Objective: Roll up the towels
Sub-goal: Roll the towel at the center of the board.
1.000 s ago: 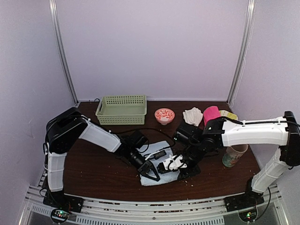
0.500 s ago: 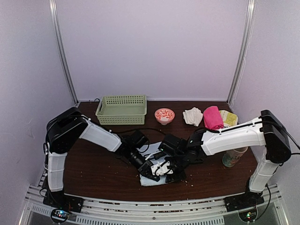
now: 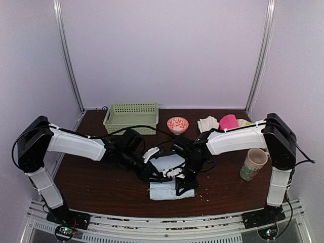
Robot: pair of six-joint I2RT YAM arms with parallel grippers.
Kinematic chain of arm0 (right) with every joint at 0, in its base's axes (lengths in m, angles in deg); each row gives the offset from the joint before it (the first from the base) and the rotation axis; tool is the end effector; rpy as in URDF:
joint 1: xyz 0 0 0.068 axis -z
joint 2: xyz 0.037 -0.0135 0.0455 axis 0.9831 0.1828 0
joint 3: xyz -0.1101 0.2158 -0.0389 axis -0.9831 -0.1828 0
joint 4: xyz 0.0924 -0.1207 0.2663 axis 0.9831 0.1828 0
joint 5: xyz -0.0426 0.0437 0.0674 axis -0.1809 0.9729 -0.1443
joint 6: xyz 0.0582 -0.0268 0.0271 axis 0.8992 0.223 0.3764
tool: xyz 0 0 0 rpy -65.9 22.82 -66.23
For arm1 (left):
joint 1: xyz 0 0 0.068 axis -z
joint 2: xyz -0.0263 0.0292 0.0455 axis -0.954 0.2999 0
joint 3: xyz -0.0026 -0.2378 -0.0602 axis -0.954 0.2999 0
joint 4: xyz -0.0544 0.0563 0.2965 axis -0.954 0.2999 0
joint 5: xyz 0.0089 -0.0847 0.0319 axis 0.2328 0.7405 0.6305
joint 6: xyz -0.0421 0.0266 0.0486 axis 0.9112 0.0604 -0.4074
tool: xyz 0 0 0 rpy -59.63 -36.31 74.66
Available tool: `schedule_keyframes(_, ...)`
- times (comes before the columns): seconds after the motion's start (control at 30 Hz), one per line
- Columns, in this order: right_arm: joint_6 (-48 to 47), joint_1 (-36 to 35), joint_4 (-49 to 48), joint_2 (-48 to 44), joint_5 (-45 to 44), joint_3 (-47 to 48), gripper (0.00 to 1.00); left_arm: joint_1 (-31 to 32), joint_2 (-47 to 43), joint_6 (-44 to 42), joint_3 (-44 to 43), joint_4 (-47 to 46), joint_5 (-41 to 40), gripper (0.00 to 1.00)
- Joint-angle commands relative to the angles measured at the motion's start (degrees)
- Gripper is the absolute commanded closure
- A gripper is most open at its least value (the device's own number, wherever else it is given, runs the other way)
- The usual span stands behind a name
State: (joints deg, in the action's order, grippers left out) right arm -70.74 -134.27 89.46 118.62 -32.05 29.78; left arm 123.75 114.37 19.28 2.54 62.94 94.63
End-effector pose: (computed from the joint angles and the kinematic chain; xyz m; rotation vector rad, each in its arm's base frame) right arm 0.1961 0.3352 0.0877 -2.1513 1.9694 0.9640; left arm 0.2133 -0.3189 0.0855 1.0917 2.4244 -1.2420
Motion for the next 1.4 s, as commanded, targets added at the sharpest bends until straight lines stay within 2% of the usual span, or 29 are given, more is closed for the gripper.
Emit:
schedule_keyframes(0.0,0.95,4.00,9.11,6.45,10.05,4.14,1.00,-0.18,-8.46,1.23,6.45,-6.63,-16.23,0.60)
schedule_keyframes(0.07,1.56,5.53,11.68,9.74,11.09,7.33,1.00,0.64,-13.81,0.81,9.81,-9.68,-21.13,0.60)
schedule_keyframes(0.17,2.14,7.47,15.80,15.17,12.61,12.10,1.00,5.82,-20.56,-4.04,13.88,-13.18,-30.02,0.58)
schedule_keyframes(0.27,2.14,8.99,19.16,19.75,14.30,16.00,1.00,11.86,-22.12,-10.11,13.70,-12.23,-36.52,0.55)
schedule_keyframes(0.4,1.62,9.99,21.53,22.85,15.01,18.41,1.00,19.13,-15.29,-19.05,7.31,-6.03,-41.65,0.54)
schedule_keyframes(0.47,1.62,10.25,21.55,23.44,15.09,18.54,1.00,22.39,-9.80,-23.31,3.15,-0.88,-47.19,0.54)
schedule_keyframes(0.57,1.42,10.27,21.84,23.83,15.38,18.54,1.00,24.81,-3.66,-26.56,-0.68,3.58,-52.44,0.51)
schedule_keyframes(0.63,1.02,10.31,22.13,23.80,15.49,18.52,1.00,25.46,-2.16,-27.18,-0.99,2.63,-54.07,0.43)
schedule_keyframes(0.87,0.50,10.31,22.51,23.71,16.49,18.31,1.00,26.12,2.70,-29.24,-3.12,1.28,-57.38,0.44)
schedule_keyframes(1.37,-0.93,10.30,24.08,23.78,17.58,18.90,0.99,27.02,6.14,-30.93,-3.86,-0.20,-51.98,0.68)
